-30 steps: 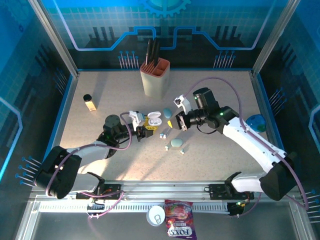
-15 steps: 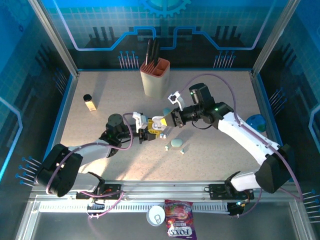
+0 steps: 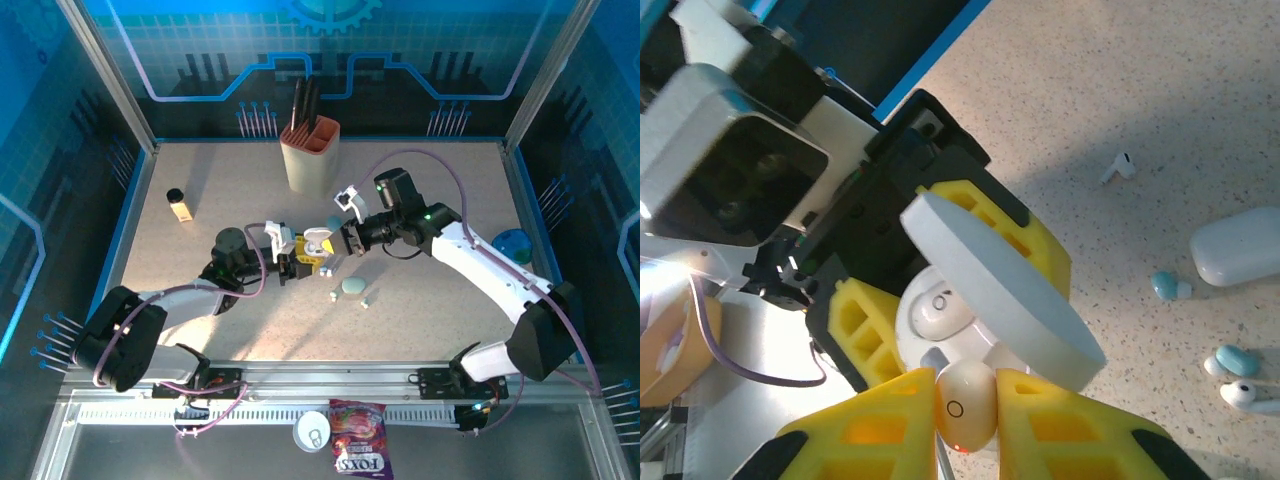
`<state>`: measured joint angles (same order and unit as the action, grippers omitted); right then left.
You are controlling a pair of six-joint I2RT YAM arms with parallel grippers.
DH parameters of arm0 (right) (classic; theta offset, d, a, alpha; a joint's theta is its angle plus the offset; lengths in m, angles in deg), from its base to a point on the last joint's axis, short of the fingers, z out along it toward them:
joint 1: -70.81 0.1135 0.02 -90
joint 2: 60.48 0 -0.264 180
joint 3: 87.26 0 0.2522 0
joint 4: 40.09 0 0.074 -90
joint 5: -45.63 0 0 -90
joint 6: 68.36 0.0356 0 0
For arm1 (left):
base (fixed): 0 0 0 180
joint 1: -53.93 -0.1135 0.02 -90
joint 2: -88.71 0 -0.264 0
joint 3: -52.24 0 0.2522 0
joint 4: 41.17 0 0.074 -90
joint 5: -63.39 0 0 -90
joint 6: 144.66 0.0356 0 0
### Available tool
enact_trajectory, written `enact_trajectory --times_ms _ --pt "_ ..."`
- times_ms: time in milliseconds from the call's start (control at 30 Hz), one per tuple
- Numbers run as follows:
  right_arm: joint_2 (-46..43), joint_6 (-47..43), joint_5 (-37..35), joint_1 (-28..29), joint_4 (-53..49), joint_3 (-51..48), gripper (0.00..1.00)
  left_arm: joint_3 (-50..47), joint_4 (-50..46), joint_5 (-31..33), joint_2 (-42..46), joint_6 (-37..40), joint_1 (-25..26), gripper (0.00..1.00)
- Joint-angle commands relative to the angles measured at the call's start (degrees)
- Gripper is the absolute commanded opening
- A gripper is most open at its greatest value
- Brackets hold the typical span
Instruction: Insert wireless bluetooth earbuds into charging case
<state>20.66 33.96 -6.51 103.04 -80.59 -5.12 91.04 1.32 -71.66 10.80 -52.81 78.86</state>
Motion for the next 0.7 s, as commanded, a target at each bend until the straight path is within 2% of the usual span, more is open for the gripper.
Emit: enact_trajectory --times_ms 0,200,233,333,400,500,667 --pt "0.92 -1.55 -1.48 0.46 -1.51 1.1 0.2 1.97 3.94 -0.66 -0.62 -0.96 0.47 0.22" --pt "1.42 -1.96 -2.97 0.51 -2.17 0.92 0.21 1.13 5.3 -0.71 -0.49 -1.54 0.47 0.22" --pt "1.32 -1.79 -2.99 0.5 -2.2 0.88 0.24 1.0 5.27 -0.71 -0.43 -1.58 0.47 0.22" --pt "-0.12 -0.9 -3.22 0.44 -0.7 0.21 0.44 0.85 5.27 -0.58 -0.33 -1.32 0.47 0.22" --pt "-1.73 -0.62 -3.5 0.33 0.1 -0.34 0.52 0.75 5.27 -0.37 -0.4 -1.05 0.41 0.21" --pt "-4.3 -0.12 -3.24 -0.53 1.06 -0.97 0.71 0.72 5.27 -0.33 -0.56 -0.64 0.45 0.22" --pt "-4.6 0.01 -2.86 -0.93 2.28 0.91 0.78 0.68 5.63 -2.38 -0.6 -0.83 0.45 0.22"
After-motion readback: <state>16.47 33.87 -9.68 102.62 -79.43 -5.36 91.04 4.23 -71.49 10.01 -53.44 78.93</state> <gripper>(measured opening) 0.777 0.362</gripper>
